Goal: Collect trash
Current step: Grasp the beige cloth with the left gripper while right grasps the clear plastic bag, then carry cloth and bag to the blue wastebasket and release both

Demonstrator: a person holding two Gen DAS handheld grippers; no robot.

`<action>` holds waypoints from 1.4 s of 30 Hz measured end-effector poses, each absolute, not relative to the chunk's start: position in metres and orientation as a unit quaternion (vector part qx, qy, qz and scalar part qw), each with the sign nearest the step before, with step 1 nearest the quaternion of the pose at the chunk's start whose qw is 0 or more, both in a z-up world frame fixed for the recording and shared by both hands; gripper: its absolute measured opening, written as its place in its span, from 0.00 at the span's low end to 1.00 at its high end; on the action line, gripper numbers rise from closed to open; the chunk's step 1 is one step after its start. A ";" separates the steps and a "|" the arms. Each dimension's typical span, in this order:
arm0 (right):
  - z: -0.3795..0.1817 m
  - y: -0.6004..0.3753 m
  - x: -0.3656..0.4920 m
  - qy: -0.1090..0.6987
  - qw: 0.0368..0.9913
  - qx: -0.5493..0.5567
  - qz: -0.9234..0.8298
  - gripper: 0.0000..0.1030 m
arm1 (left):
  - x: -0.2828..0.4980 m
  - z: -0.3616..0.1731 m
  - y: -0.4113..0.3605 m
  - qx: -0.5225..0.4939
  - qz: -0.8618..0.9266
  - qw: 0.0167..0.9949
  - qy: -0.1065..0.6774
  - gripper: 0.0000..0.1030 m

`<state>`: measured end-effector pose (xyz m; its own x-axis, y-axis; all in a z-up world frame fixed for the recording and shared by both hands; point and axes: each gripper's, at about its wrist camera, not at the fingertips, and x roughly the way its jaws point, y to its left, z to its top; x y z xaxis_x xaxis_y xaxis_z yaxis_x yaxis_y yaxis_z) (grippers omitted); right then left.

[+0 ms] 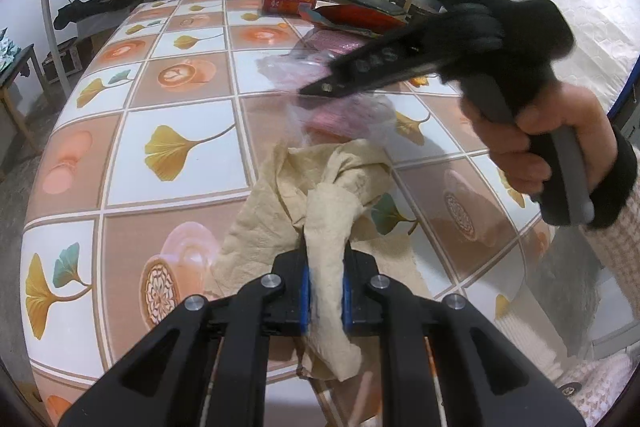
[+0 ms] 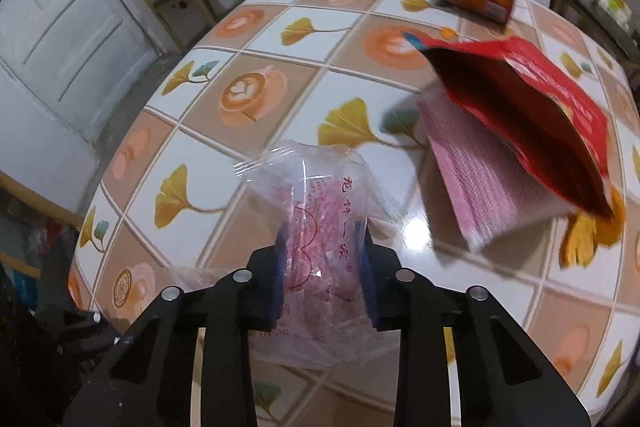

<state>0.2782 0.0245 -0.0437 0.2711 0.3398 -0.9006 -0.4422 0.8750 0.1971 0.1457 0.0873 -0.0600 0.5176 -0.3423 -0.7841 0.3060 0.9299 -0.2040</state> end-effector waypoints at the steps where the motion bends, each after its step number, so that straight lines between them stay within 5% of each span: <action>1: -0.043 0.021 0.276 0.551 0.797 -0.042 0.244 0.24 | 0.146 -0.060 0.087 -0.019 -0.185 0.871 0.455 0.11; 9: -0.023 -0.029 0.249 0.529 0.821 0.008 0.212 0.12 | 0.145 -0.058 0.084 -0.016 -0.170 0.872 0.458 0.11; 25: 0.010 -0.147 0.170 0.466 0.853 0.155 0.176 0.11 | 0.148 -0.026 0.061 0.010 -0.166 0.874 0.457 0.08; 33: 0.018 -0.264 0.119 0.409 0.867 0.264 0.101 0.11 | 0.167 0.021 -0.032 0.060 -0.254 0.868 0.422 0.08; 42: -0.009 -0.400 0.042 0.379 0.855 0.347 -0.067 0.11 | 0.188 0.033 -0.232 0.139 -0.414 0.792 0.426 0.08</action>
<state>0.0423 -0.4004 -0.0085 0.7041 0.1483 -0.6944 0.3770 0.7506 0.5426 0.1878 -0.2324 0.0327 0.2932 -0.5374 -0.7907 0.7749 0.6180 -0.1327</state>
